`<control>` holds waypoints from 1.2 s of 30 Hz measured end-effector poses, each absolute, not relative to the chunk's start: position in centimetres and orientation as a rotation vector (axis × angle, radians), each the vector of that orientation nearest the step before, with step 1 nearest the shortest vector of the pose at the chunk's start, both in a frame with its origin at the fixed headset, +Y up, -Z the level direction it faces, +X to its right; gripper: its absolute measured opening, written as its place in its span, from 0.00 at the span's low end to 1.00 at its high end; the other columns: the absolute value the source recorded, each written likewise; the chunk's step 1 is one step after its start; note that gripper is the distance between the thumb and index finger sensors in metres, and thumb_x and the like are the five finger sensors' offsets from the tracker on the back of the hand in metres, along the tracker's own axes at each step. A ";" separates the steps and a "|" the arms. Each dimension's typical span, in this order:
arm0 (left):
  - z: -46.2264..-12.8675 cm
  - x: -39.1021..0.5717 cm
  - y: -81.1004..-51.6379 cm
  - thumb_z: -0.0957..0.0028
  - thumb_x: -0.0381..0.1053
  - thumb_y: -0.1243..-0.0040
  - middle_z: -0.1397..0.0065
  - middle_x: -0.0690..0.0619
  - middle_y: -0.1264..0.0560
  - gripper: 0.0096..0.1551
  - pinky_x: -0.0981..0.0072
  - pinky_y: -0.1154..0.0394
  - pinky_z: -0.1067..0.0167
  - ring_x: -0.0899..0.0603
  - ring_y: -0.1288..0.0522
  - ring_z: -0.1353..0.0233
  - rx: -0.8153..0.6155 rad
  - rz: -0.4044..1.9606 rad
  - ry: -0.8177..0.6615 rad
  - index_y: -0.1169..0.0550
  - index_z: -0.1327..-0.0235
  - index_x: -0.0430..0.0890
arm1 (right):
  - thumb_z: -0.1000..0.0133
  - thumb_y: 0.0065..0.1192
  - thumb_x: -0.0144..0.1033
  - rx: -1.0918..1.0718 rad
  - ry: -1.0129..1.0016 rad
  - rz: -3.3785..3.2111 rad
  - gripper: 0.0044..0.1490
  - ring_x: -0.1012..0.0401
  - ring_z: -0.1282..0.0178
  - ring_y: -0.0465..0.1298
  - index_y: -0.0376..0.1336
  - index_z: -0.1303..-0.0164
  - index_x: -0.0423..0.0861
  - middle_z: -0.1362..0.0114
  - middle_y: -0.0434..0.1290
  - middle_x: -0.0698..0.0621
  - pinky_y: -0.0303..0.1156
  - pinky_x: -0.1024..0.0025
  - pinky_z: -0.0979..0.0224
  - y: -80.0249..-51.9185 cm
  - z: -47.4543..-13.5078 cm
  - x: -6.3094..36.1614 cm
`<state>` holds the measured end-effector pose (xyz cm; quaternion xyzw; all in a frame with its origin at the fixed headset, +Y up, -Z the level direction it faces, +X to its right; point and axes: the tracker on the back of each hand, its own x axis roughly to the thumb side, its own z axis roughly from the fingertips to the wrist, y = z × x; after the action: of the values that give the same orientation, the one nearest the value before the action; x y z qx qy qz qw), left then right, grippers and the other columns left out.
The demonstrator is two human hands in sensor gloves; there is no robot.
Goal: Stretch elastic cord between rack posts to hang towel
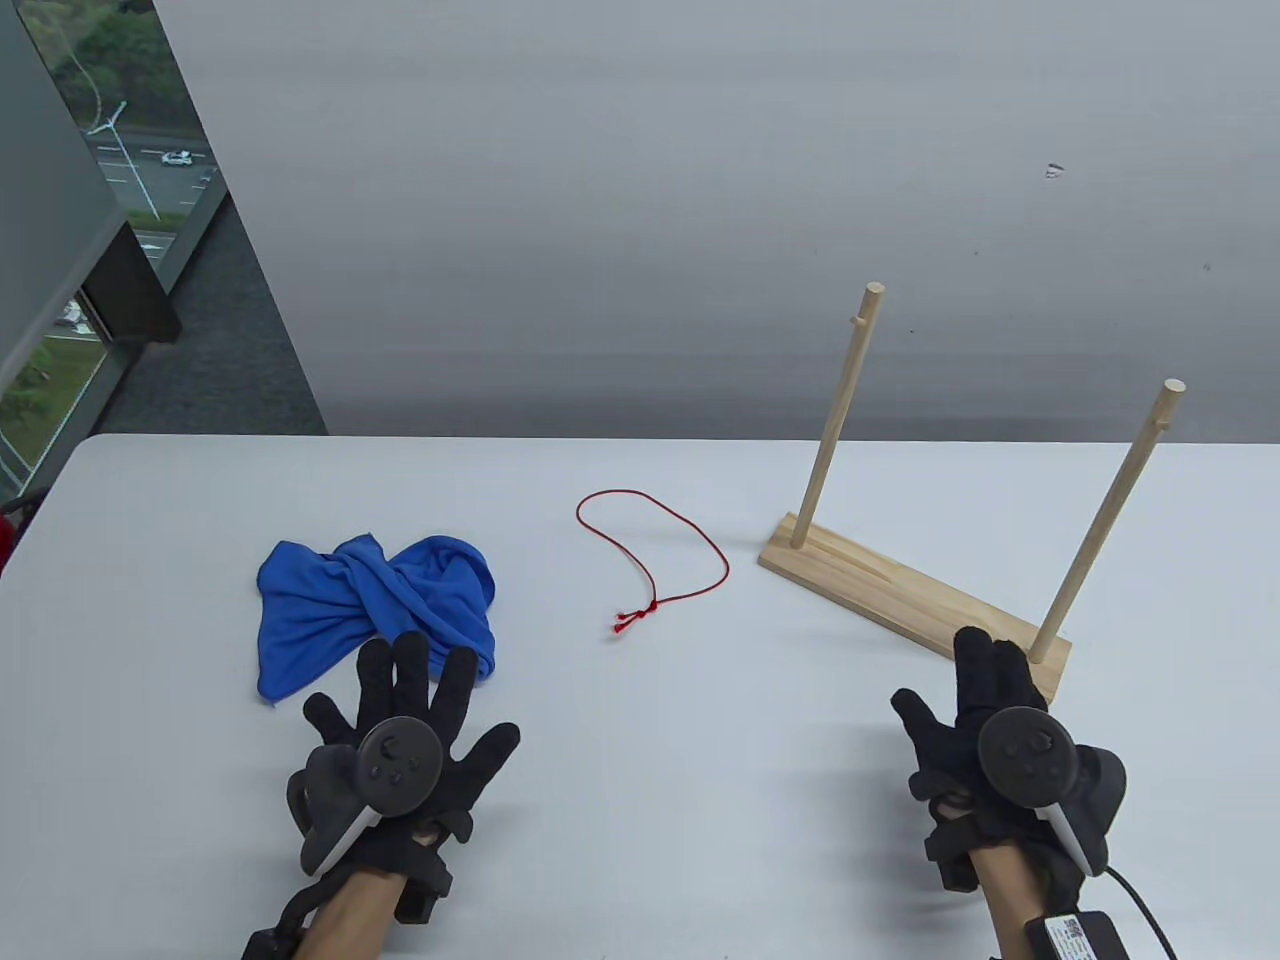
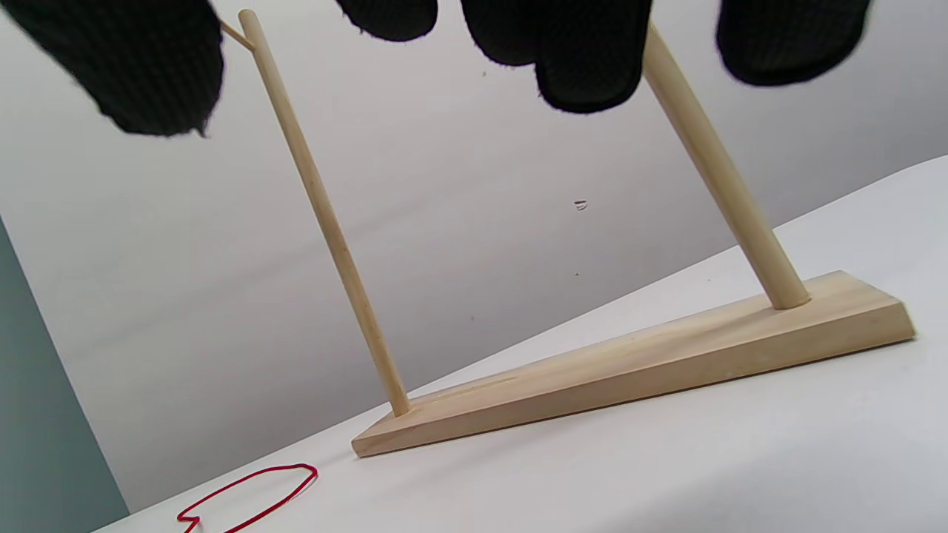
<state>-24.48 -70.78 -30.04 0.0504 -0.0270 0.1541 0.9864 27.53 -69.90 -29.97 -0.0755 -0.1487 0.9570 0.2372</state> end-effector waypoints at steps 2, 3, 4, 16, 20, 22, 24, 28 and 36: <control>-30.0 -24.5 -70.8 0.61 0.89 0.61 0.11 0.49 0.55 0.55 0.20 0.65 0.34 0.34 0.61 0.12 0.103 0.313 -0.055 0.40 0.19 0.65 | 0.50 0.60 0.64 -0.237 -0.417 2.589 0.54 0.42 0.27 0.63 0.40 0.23 0.51 0.22 0.47 0.38 0.63 0.32 0.36 -69.9 -30.0 28.2; -30.1 -24.5 -70.8 0.61 0.89 0.61 0.11 0.49 0.55 0.55 0.20 0.65 0.34 0.34 0.61 0.12 0.103 0.314 -0.056 0.41 0.19 0.65 | 0.50 0.60 0.64 -0.258 -0.423 2.572 0.54 0.42 0.28 0.64 0.40 0.24 0.50 0.22 0.48 0.38 0.65 0.33 0.37 -69.9 -29.9 28.6; -30.0 -24.4 -70.9 0.61 0.89 0.61 0.11 0.49 0.55 0.55 0.20 0.65 0.34 0.34 0.61 0.12 0.102 0.315 -0.057 0.40 0.19 0.65 | 0.50 0.61 0.63 -0.280 -0.423 2.548 0.55 0.42 0.29 0.65 0.41 0.24 0.50 0.23 0.49 0.38 0.67 0.34 0.39 -69.9 -29.9 29.1; -30.0 -24.2 -71.0 0.60 0.87 0.59 0.11 0.48 0.54 0.54 0.20 0.64 0.34 0.34 0.60 0.12 0.097 0.307 -0.058 0.39 0.19 0.64 | 0.51 0.67 0.57 -0.491 -0.391 2.356 0.56 0.45 0.40 0.76 0.42 0.26 0.43 0.28 0.57 0.37 0.82 0.51 0.54 -69.7 -32.2 34.5; -30.0 -24.4 -71.1 0.59 0.87 0.59 0.11 0.48 0.53 0.53 0.20 0.64 0.33 0.34 0.59 0.12 0.094 0.308 -0.047 0.39 0.20 0.64 | 0.51 0.68 0.56 -0.564 -0.362 2.299 0.56 0.47 0.43 0.78 0.43 0.26 0.42 0.29 0.58 0.37 0.83 0.57 0.59 -70.1 -33.3 36.1; -30.0 -24.5 -71.1 0.59 0.87 0.58 0.11 0.48 0.53 0.53 0.20 0.64 0.33 0.34 0.59 0.12 0.092 0.307 -0.043 0.39 0.20 0.64 | 0.51 0.68 0.56 -0.597 -0.345 2.292 0.56 0.48 0.45 0.79 0.44 0.27 0.41 0.29 0.59 0.37 0.84 0.59 0.62 -70.3 -33.7 36.7; -30.1 -24.5 -71.2 0.59 0.87 0.58 0.11 0.48 0.53 0.53 0.20 0.64 0.33 0.34 0.59 0.12 0.091 0.304 -0.038 0.39 0.20 0.64 | 0.52 0.68 0.56 -0.632 -0.331 2.285 0.56 0.49 0.47 0.80 0.44 0.27 0.41 0.30 0.60 0.38 0.85 0.61 0.64 -70.5 -34.3 37.4; -30.1 -24.6 -71.1 0.59 0.87 0.58 0.11 0.48 0.53 0.53 0.20 0.64 0.33 0.34 0.59 0.11 0.086 0.297 -0.030 0.38 0.20 0.64 | 0.52 0.68 0.56 -0.686 -0.271 2.284 0.55 0.50 0.50 0.82 0.45 0.27 0.40 0.31 0.62 0.39 0.84 0.65 0.66 -71.1 -35.4 38.4; -30.1 -24.6 -71.1 0.58 0.86 0.57 0.11 0.48 0.53 0.53 0.20 0.64 0.33 0.34 0.58 0.11 0.073 0.280 -0.008 0.38 0.20 0.63 | 0.52 0.68 0.57 -0.774 -0.153 2.320 0.53 0.54 0.58 0.83 0.48 0.28 0.40 0.35 0.66 0.41 0.84 0.70 0.70 -72.4 -37.8 40.0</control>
<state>-24.63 -71.12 -30.06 0.0364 -0.0039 0.1394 0.9896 39.99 -72.44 -37.76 -0.2972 -0.0586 0.8908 0.3387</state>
